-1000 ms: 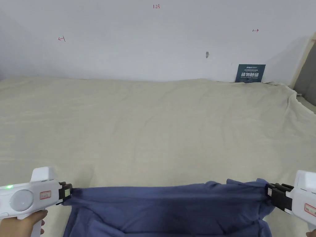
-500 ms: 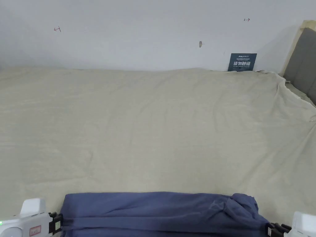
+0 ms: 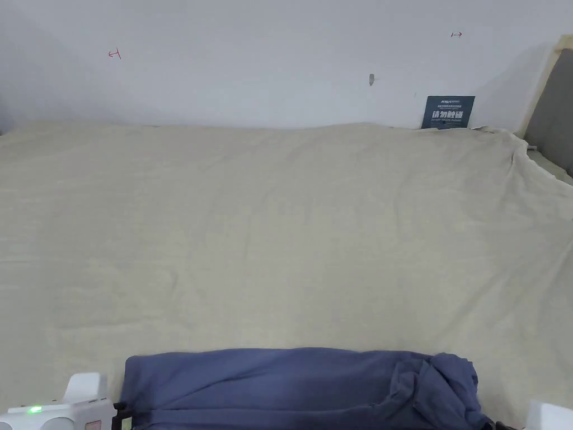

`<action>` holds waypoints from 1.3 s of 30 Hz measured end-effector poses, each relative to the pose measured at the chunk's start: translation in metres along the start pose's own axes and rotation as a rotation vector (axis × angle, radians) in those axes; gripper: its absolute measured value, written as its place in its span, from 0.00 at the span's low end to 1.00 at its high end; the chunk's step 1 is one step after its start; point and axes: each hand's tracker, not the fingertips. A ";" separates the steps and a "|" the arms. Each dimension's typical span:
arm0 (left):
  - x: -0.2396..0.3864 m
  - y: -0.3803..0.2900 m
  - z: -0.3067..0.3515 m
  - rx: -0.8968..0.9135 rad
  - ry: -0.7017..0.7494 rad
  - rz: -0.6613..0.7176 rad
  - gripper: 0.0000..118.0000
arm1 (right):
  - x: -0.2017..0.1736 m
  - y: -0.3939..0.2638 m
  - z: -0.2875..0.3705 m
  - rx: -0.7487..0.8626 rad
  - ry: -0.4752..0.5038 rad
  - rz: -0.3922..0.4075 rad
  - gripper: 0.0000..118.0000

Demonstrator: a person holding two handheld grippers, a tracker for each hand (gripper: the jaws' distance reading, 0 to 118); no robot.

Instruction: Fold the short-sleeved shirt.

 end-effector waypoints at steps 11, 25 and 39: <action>0.047 0.052 0.113 0.434 -0.044 -0.026 0.89 | -0.054 0.078 0.091 0.427 0.064 0.103 0.72; 0.097 0.057 0.142 0.780 -0.022 -0.126 0.11 | -0.108 0.098 0.112 0.694 -0.019 0.127 0.18; 0.081 0.070 0.130 0.592 -0.198 -0.088 0.00 | -0.102 0.100 0.102 0.681 0.001 0.142 0.00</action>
